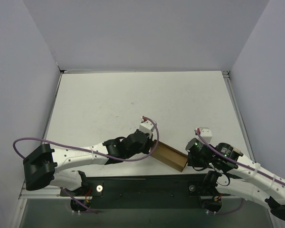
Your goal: Fold the paper box
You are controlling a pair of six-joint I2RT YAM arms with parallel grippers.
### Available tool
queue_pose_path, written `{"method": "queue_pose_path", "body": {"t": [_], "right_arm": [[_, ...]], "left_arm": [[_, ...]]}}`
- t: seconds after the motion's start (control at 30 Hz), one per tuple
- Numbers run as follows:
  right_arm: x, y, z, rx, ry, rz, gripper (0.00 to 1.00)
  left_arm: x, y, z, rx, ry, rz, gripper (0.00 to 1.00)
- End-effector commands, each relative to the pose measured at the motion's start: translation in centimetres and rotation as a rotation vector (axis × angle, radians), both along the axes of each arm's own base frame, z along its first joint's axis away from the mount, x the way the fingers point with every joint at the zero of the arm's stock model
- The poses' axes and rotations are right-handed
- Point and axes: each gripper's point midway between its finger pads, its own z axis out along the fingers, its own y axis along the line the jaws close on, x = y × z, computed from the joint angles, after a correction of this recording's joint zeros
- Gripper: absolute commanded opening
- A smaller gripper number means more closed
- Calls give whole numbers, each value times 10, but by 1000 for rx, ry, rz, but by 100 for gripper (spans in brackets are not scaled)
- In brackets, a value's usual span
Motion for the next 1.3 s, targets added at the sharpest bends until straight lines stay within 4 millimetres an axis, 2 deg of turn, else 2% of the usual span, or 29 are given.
{"method": "queue_pose_path", "body": {"t": [0.0,0.27,0.47,1.0,1.27], "right_arm": [[-1,-5,-11,-36,9,-15,35],[5,5,-19,-12,-1,-3,13],[9,8,-13,6,-24,-15,1],[18,14,9,91,-12,-48,0],[18,16,5,144,32,-62,0]], "left_arm": [[-26,33,-52,220,107,-39,0],[-27,35,-51,211,110,-22,0],[-28,31,-52,212,111,-27,0],[-32,32,-56,257,89,-17,0],[-33,30,-55,282,67,-11,0]]}}
